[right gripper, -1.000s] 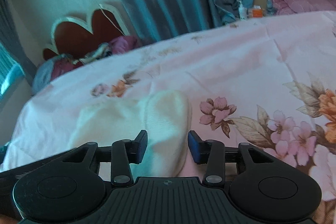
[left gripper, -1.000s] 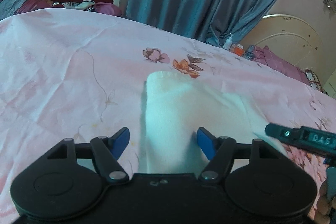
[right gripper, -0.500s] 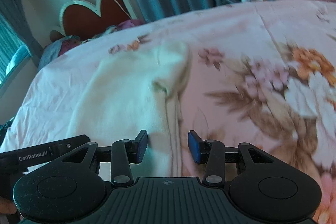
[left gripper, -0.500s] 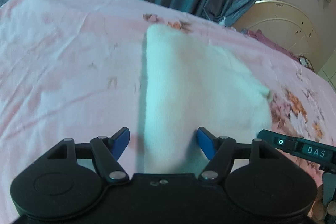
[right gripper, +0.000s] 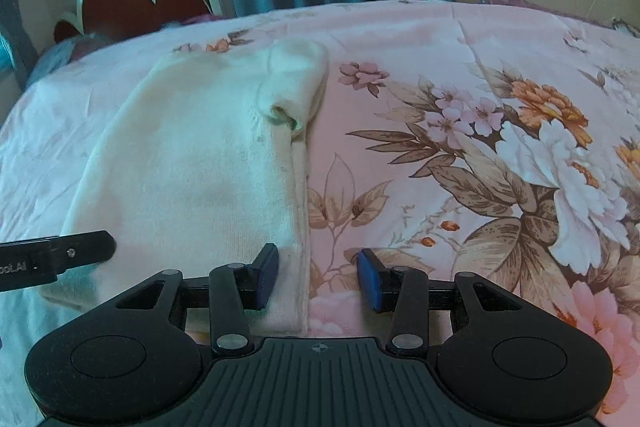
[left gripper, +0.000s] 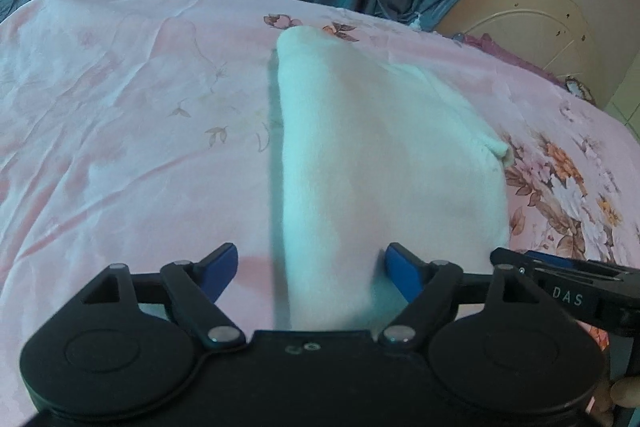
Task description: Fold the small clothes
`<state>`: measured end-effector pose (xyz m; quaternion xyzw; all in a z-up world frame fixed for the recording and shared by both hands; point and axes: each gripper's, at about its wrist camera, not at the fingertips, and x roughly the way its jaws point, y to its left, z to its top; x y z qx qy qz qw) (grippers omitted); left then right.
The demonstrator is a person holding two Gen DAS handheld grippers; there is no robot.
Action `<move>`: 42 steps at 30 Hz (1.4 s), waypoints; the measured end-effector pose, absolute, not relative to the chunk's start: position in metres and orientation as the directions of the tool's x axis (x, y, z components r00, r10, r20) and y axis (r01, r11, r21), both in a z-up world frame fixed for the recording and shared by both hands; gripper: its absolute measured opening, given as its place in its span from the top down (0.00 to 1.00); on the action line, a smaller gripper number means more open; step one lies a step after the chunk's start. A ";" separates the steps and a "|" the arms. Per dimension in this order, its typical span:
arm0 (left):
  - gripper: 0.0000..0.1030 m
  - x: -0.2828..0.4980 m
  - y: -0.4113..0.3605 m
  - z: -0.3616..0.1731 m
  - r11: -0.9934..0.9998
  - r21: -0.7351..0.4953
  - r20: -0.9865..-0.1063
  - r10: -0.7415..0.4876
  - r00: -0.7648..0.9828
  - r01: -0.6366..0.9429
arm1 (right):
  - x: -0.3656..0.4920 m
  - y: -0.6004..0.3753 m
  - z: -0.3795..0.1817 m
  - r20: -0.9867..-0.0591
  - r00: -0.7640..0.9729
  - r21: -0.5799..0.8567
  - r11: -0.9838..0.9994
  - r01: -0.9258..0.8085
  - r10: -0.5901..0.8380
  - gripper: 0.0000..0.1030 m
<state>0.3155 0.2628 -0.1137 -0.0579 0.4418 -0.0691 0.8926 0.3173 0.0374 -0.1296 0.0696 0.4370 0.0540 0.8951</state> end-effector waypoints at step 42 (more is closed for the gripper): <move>0.06 0.171 0.190 0.002 0.995 0.098 -0.721 0.092 0.686 -0.031 | 0.152 -0.008 -0.001 -0.648 0.722 0.150 0.970 -0.191 0.242 0.00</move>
